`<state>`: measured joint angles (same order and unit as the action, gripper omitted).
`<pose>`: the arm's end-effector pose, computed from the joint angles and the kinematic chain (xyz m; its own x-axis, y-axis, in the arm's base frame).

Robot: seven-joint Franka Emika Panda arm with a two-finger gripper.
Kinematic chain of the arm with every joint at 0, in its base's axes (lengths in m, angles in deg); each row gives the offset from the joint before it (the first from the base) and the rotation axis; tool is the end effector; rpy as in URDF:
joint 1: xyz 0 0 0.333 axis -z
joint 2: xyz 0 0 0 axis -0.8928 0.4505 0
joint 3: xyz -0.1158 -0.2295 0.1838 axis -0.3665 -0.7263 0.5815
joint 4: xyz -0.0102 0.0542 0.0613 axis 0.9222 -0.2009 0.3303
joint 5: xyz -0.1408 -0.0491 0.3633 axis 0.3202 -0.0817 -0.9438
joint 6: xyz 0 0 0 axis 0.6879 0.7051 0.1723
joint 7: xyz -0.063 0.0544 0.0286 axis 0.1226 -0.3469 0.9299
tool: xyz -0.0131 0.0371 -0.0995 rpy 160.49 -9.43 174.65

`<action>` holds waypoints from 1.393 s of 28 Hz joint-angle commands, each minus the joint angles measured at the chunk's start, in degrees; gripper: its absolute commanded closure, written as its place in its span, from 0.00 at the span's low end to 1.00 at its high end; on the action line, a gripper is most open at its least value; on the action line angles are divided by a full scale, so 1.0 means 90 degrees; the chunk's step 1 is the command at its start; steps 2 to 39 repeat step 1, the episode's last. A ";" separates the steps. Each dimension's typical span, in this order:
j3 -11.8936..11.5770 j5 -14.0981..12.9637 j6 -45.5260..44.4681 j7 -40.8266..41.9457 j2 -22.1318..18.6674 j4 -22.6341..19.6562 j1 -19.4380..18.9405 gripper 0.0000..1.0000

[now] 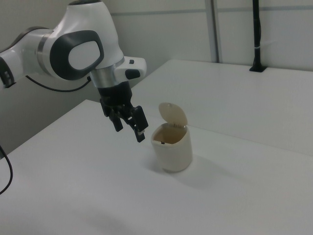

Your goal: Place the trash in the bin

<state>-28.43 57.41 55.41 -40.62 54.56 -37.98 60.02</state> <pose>0.5570 -0.0136 0.6203 0.9940 -0.1088 0.0112 -0.1090 -0.9940 0.0124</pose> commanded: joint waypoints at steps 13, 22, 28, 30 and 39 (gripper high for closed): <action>0.0038 -0.0142 -0.0019 0.0154 -0.0120 -0.0058 0.0072 0.00; 0.0038 -0.0142 -0.0019 0.0154 -0.0120 -0.0058 0.0072 0.00; 0.0038 -0.0142 -0.0019 0.0154 -0.0120 -0.0058 0.0072 0.00; 0.0038 -0.0142 -0.0019 0.0154 -0.0120 -0.0058 0.0072 0.00; 0.0038 -0.0142 -0.0019 0.0154 -0.0120 -0.0058 0.0072 0.00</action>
